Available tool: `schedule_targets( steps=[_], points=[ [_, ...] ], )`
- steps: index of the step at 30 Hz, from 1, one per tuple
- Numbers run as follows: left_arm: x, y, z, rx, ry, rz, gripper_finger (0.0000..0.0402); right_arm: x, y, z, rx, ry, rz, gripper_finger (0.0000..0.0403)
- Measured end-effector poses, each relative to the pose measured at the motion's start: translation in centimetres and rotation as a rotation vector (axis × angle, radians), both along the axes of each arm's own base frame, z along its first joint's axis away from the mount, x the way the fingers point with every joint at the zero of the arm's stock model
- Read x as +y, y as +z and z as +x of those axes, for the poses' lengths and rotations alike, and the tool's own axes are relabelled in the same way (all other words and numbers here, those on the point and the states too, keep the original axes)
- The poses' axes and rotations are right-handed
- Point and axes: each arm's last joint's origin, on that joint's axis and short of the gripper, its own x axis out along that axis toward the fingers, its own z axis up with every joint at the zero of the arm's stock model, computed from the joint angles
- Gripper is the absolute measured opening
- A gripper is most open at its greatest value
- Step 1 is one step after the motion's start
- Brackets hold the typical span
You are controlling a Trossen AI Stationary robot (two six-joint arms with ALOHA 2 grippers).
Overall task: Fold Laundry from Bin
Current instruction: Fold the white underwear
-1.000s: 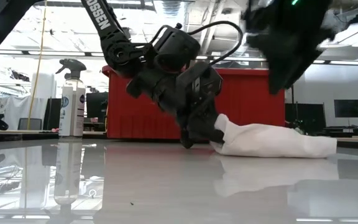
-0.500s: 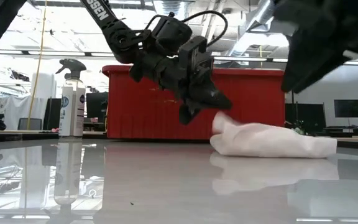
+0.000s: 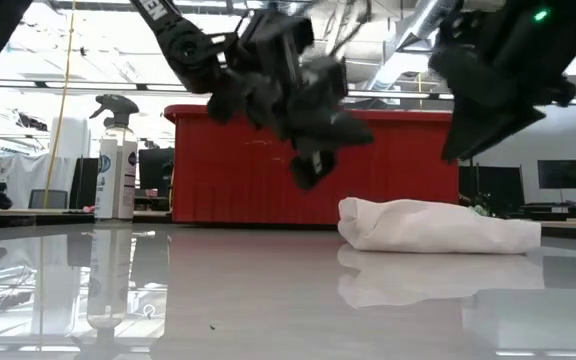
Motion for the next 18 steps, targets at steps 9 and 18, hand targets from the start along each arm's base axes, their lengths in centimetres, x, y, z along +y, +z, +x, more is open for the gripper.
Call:
schedule_targets(
  steps=[9,18],
  points=[
    [-2.2,-0.8,0.5,-0.043,0.188,0.244,0.0000,-1.3,0.2,-3.9,-0.133,-0.005,0.085,0.0123],
    [-3.9,-1.6,0.5,-0.073,0.229,0.485,0.0000,-2.1,-0.8,-3.7,-0.179,0.023,0.125,0.0116]
  ],
)
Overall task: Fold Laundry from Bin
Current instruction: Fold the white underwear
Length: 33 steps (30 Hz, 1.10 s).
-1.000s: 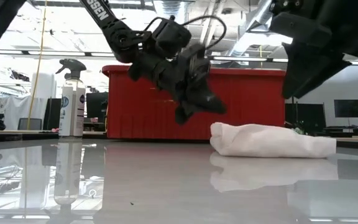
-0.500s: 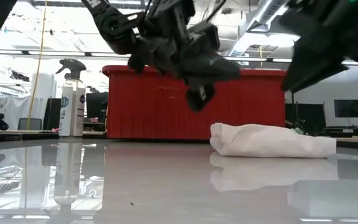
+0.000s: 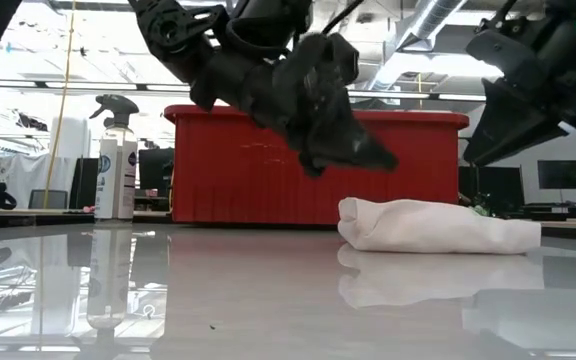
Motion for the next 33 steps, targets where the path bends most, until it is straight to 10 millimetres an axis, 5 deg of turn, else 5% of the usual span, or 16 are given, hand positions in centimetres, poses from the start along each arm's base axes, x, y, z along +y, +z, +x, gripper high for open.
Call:
schedule_targets(
  steps=[12,18,26,33],
  points=[
    [0.3,-4.3,0.7,0.079,0.108,0.084,0.0000,0.2,0.0,0.1,0.021,0.027,0.046,0.0117],
    [1.7,-4.7,0.5,0.131,0.228,0.089,0.0000,0.2,-0.1,0.4,0.006,-0.003,0.118,0.0162],
    [2.9,-0.3,0.4,0.062,0.251,-0.036,0.0000,-1.8,-0.9,1.0,-0.021,-0.215,0.284,0.0270],
    [3.1,3.0,-0.7,0.055,0.246,-0.052,0.0000,-3.6,-1.1,2.5,-0.034,-0.223,0.354,0.0287]
  ],
)
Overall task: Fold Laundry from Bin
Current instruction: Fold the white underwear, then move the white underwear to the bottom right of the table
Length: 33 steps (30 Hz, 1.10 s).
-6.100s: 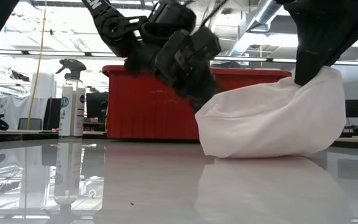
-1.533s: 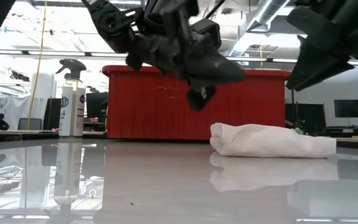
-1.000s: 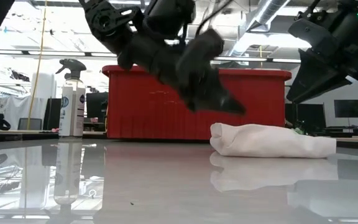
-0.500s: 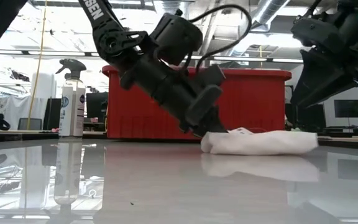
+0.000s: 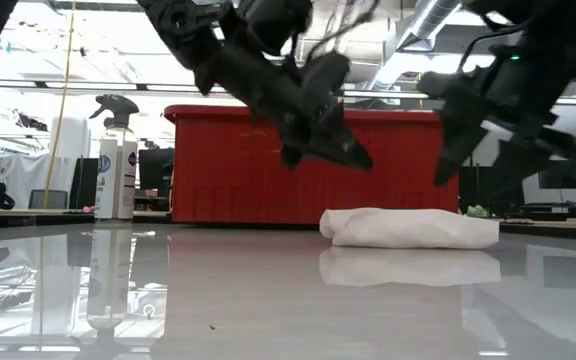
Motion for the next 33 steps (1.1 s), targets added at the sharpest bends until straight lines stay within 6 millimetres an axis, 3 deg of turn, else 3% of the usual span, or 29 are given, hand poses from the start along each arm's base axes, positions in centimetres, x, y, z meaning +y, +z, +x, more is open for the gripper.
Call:
schedule_targets(
  steps=[18,21,26,29,33],
  points=[
    [0.0,7.0,-3.1,-0.074,0.002,0.021,0.0000,-1.0,-4.2,3.4,0.074,0.090,0.059,0.0275],
    [0.0,7.4,-3.5,-0.066,0.001,0.024,0.0000,-0.9,-4.2,3.3,0.075,0.078,0.083,0.0247],
    [0.0,7.8,-4.2,-0.028,-0.007,0.036,0.0000,-0.6,-4.1,2.9,0.106,0.082,0.134,0.0167],
    [0.0,8.2,-4.7,-0.013,-0.012,0.043,0.0000,0.6,-4.2,2.4,0.132,0.134,0.168,0.0130],
    [0.0,8.6,-5.3,0.015,-0.021,0.057,0.0000,2.8,-4.0,1.3,0.151,0.148,0.240,0.0109]
  ],
)
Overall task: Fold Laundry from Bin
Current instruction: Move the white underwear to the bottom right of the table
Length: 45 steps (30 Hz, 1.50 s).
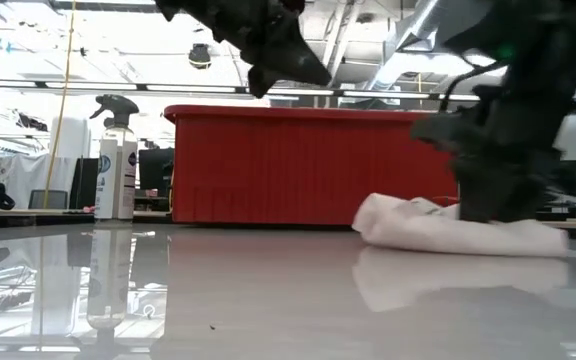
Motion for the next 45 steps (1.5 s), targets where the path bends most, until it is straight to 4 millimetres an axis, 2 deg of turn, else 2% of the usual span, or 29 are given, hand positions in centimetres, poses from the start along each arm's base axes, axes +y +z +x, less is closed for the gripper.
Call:
schedule_targets(
  steps=[6,9,13,15,17,20,23,26,28,31,34,38,42,45],
  points=[
    [0.0,0.6,-0.4,-0.006,-0.005,0.009,0.0000,3.2,0.1,-2.1,0.002,-0.126,0.082,0.0130],
    [0.0,0.5,-0.4,0.002,-0.016,0.003,0.0000,4.5,0.2,-2.8,-0.013,-0.157,0.112,0.0162],
    [-0.2,0.4,-0.5,0.013,-0.073,-0.035,0.0000,5.2,0.7,-3.1,-0.034,-0.212,0.133,0.0215],
    [-0.3,0.2,-0.6,0.022,-0.059,-0.075,0.0000,5.2,1.4,-3.2,-0.071,-0.245,0.120,0.0235],
    [-0.2,-0.3,-0.7,0.023,-0.053,-0.152,0.0000,5.3,3.0,-3.0,-0.151,-0.258,0.106,0.0246],
    [-0.1,-1.1,-0.8,0.009,-0.083,-0.240,0.0000,4.9,5.3,-3.3,-0.181,-0.241,0.104,0.0248],
    [-0.3,-1.7,-0.5,-0.073,-0.110,-0.230,0.0000,4.9,6.6,-4.0,-0.176,-0.219,0.074,0.0246],
    [-1.0,-2.6,0.5,-0.149,-0.214,-0.240,0.0000,4.8,8.9,-4.6,-0.226,-0.211,0.055,0.0235],
    [-1.7,-3.5,1.7,-0.212,-0.295,-0.297,0.0000,4.6,9.7,-5.2,-0.215,-0.202,0.033,0.0226],
    [-2.9,-5.5,3.2,-0.266,-0.397,-0.364,0.0000,4.0,11.4,-6.0,-0.236,-0.201,0.006,0.0215],
    [-4.3,-7.8,4.2,-0.278,-0.409,-0.378,0.0000,3.5,13.0,-6.6,-0.277,-0.206,0.002,0.0208],
    [-6.5,-10.1,6.0,-0.246,-0.353,-0.338,0.0000,2.8,14.2,-7.2,-0.339,-0.210,-0.018,0.0202],
    [-8.4,-11.9,7.8,-0.199,-0.159,-0.172,0.0000,2.6,14.4,-7.3,-0.367,-0.175,-0.065,0.0198],
    [-9.6,-13.4,9.3,-0.099,-0.090,-0.062,0.0000,2.8,14.4,-7.4,-0.364,-0.138,-0.079,0.0196]
  ],
)
